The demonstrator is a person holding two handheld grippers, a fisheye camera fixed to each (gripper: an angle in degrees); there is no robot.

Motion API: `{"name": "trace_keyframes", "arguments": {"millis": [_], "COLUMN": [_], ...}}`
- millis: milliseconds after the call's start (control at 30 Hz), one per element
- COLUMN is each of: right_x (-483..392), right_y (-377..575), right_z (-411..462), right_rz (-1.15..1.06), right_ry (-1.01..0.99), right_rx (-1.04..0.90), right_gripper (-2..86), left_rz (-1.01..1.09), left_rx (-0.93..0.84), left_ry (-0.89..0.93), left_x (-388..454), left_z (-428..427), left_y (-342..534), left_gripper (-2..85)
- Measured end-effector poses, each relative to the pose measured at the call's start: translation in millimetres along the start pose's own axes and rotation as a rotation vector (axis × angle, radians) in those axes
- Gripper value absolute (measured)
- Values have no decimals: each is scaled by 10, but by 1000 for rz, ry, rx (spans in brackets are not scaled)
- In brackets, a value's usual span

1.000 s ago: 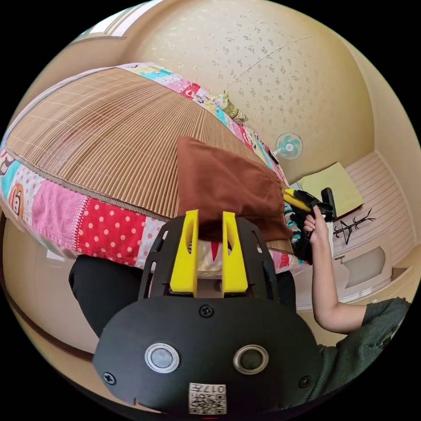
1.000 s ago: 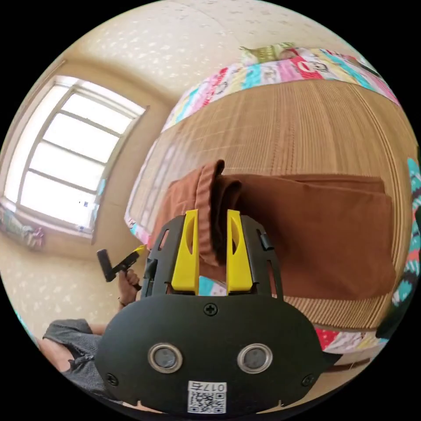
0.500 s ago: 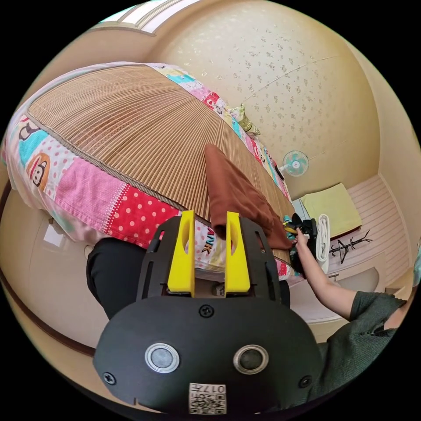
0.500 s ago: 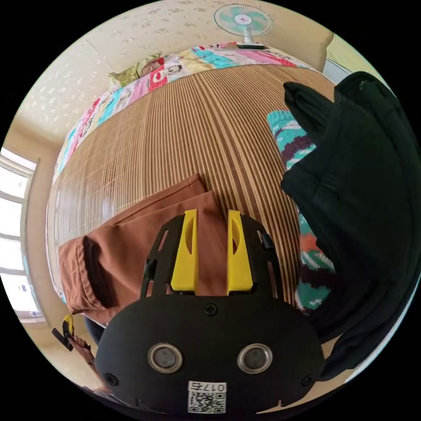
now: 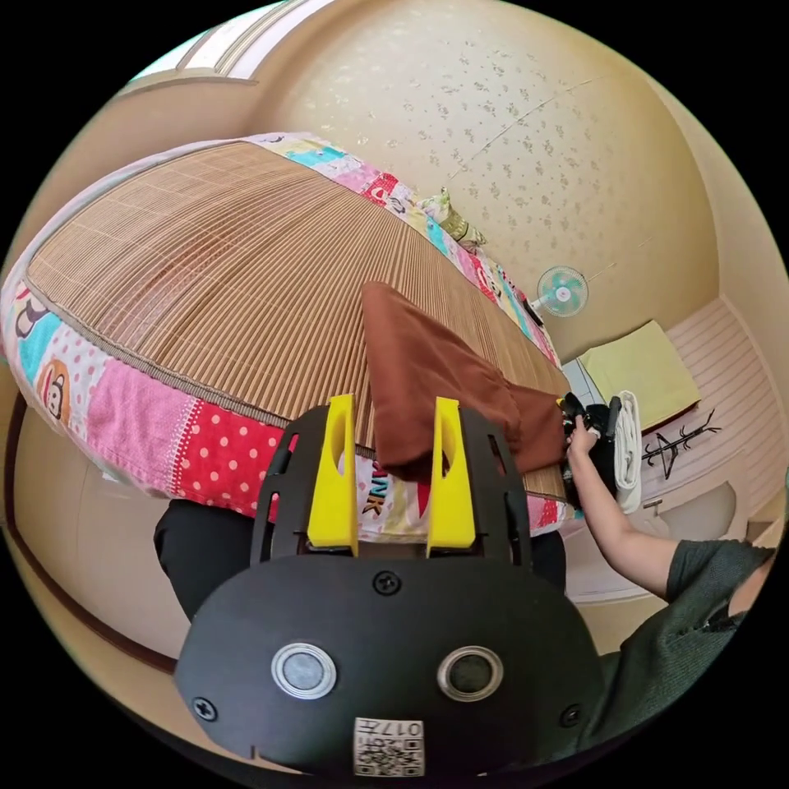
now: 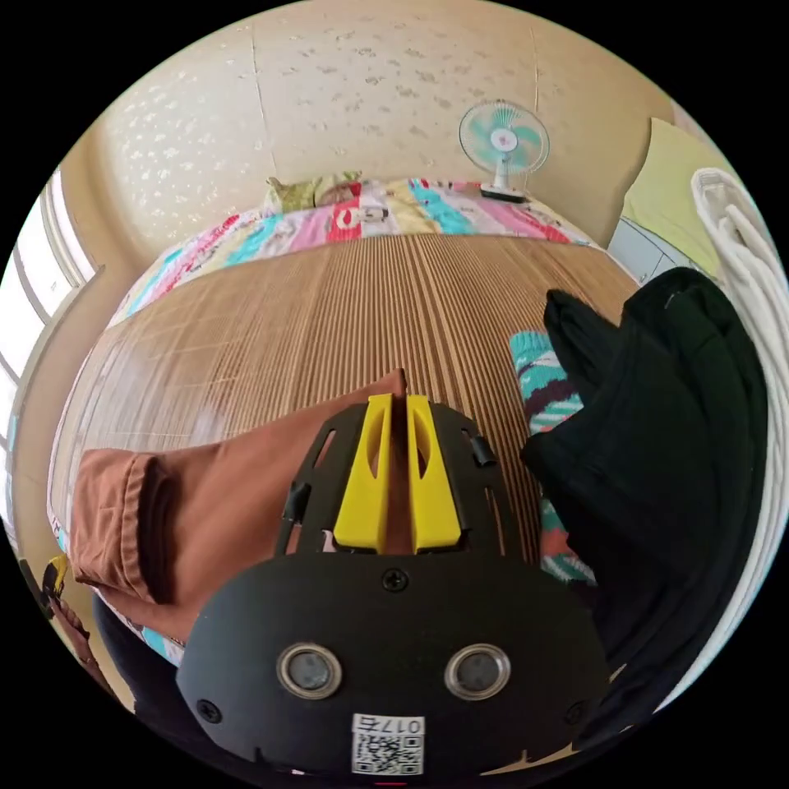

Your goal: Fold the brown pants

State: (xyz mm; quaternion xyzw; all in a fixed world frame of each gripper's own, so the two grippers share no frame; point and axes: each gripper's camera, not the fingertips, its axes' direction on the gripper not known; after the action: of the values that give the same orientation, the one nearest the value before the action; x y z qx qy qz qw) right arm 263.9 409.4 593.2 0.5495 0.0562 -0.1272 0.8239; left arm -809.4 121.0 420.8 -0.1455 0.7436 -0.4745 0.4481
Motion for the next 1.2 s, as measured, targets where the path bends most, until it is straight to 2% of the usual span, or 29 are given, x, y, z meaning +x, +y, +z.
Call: {"name": "trace_keyframes", "arguments": {"millis": [67, 167, 233, 300, 367, 500, 667, 733, 833, 933, 967, 1033, 1100, 1200], "right_x": [135, 303, 390, 491, 506, 821, 1247, 1249, 1230, 1030, 800, 175, -916, -2178], "right_y": [-29, 291, 612, 1135, 1584, 2232, 2332, 2204, 2014, 1802, 1706, 1564, 1598, 2017], "right_z": [317, -49, -352, -530, -538, -405, -237, -98, 138, 127, -28, -403, -848, -955], "right_rz": [64, 129, 141, 158, 134, 294, 558, 569, 627, 522, 418, 153, -227, -578], "right_ry": [20, -49, -174, -456, -643, -750, -790, -827, -934, -1135, -1207, -1220, -1212, -1224], "right_rx": [-153, -30, 12, -46, -73, -128, -40, -51, -47, 65, 119, 152, 99, -113], "right_gripper": [61, 80, 117, 155, 156, 180, 168, 157, 85, 29, 25, 27, 52, 100], "left_rz": [-53, -94, -46, 26, 103, 133, 134, 149, 138, 104, 98, 70, 46, 4], "left_rx": [-27, -1, 48, 63, 55, 17, 8, 1, -11, -3, 1, 18, 28, 41], "left_ry": [21, 88, 39, 45, 76, 180, 224, 214, 195, 189, 187, 163, 152, 166], "left_x": [-32, -55, 124, 318, 504, 701, 882, 941, 890, 738, 705, 568, 466, 301], "left_z": [97, 92, 0, -11, 47, 234, 213, 148, 41, -119, -155, -296, -377, -469], "left_y": [-64, -82, -81, -104, -145, -258, -233, -159, -88, -48, -42, -24, -22, -59], "left_gripper": [176, 173, 148, 128, 115, 117, 122, 122, 122, 122, 122, 122, 122, 123]}}
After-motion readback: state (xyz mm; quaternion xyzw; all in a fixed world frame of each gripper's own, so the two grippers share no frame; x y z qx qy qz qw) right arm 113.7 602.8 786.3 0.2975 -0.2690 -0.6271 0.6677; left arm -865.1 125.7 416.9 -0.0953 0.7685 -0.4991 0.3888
